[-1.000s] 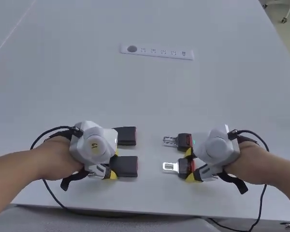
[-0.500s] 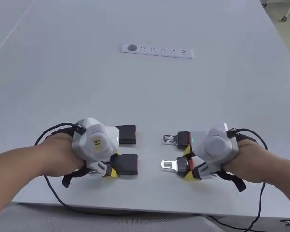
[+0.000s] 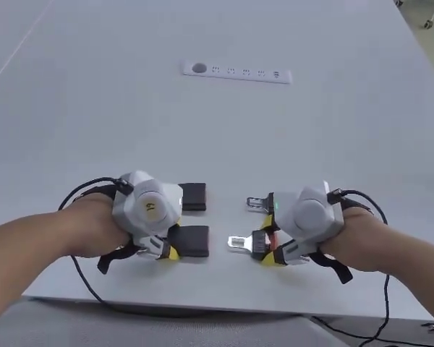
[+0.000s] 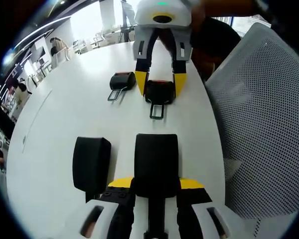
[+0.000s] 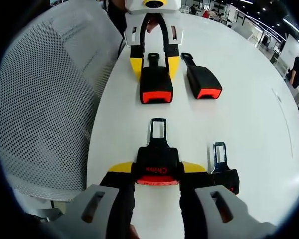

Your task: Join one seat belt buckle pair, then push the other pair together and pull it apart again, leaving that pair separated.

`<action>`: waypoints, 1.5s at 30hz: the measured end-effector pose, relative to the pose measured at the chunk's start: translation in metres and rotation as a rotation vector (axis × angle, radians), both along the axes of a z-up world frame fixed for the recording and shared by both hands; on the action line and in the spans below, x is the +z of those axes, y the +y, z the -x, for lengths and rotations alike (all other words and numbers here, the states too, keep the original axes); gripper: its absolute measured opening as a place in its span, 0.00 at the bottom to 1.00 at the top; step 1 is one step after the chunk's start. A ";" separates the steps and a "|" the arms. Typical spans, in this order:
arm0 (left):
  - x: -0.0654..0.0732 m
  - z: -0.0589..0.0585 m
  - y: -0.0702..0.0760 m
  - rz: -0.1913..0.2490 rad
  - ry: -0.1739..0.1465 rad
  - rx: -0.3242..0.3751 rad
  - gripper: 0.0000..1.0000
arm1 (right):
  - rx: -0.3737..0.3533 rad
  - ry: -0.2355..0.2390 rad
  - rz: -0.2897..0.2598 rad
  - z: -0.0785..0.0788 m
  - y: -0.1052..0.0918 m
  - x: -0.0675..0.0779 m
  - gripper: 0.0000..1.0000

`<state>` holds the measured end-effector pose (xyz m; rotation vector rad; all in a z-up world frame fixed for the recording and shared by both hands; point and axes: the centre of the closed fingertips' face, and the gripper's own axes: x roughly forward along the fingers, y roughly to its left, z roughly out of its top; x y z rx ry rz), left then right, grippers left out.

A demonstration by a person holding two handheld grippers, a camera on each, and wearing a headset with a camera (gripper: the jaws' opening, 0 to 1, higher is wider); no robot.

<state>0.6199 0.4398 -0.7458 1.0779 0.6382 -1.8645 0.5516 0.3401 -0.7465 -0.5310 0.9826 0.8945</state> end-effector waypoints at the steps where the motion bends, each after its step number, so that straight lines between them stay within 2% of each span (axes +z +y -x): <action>1: 0.000 0.000 0.000 -0.001 0.000 0.000 0.33 | 0.002 0.000 -0.005 -0.001 0.004 0.000 0.33; 11: 0.000 -0.001 0.001 -0.007 -0.003 0.001 0.33 | -0.017 -0.010 -0.009 -0.013 0.017 0.000 0.33; 24: 0.000 -0.001 0.000 -0.015 -0.009 -0.003 0.33 | 0.014 -0.020 0.015 -0.018 0.026 0.001 0.33; 33: 0.000 -0.001 0.000 -0.016 -0.012 -0.015 0.33 | 0.022 -0.030 -0.002 -0.023 0.032 0.002 0.33; 38: 0.000 -0.001 -0.001 -0.007 -0.017 -0.017 0.32 | 0.018 -0.020 -0.005 -0.024 0.034 0.000 0.32; 45: 0.000 0.000 -0.001 -0.013 -0.013 -0.049 0.32 | 0.024 -0.022 -0.018 -0.025 0.034 0.000 0.32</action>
